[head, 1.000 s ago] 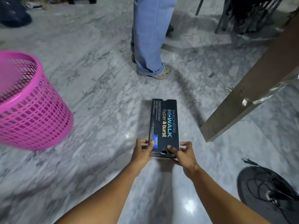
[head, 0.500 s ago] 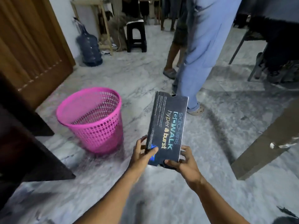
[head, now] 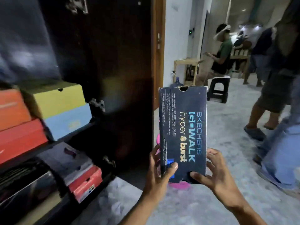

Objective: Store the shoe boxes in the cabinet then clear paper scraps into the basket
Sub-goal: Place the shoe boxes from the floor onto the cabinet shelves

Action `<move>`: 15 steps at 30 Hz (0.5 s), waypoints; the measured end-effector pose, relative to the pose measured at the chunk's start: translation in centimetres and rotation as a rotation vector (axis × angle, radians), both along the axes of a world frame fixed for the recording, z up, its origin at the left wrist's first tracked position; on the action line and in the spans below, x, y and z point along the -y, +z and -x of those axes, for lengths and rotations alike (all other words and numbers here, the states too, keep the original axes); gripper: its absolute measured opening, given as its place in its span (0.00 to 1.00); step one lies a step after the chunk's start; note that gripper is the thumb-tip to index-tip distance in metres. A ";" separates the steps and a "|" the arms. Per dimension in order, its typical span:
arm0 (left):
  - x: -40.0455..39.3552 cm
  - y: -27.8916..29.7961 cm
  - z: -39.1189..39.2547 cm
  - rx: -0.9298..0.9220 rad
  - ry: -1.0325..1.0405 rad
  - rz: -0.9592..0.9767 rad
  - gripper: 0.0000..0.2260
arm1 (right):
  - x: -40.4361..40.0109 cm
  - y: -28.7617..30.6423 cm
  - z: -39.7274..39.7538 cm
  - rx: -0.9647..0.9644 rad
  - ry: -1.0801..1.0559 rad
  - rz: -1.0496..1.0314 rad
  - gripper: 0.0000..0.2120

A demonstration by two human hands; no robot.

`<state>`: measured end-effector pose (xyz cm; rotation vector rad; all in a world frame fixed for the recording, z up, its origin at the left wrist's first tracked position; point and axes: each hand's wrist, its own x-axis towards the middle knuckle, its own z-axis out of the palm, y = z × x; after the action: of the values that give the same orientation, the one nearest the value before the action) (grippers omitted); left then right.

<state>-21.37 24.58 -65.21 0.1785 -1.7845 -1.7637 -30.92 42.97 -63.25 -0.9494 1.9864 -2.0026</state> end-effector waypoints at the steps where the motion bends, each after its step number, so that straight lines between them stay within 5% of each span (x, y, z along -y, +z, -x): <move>1: 1.2 1.0 -1.3 -0.020 0.027 0.003 0.30 | 1.7 0.9 -0.5 -0.021 0.035 0.009 0.33; 7: 7.8 5.6 -7.6 -0.074 0.285 -0.040 0.34 | 12.0 6.0 -2.9 -0.071 0.266 0.060 0.33; 11: 12.3 9.1 -9.5 -0.114 0.489 -0.032 0.26 | 19.6 9.5 -3.5 -0.155 0.369 0.064 0.31; 15: 17.6 12.7 -10.4 -0.077 0.610 -0.027 0.27 | 26.6 14.0 -4.7 -0.053 0.415 0.113 0.21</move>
<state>-10.94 6.95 -52.49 0.5897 -1.4455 -1.3315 -26.24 16.37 -49.26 -1.3244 1.5477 -1.8802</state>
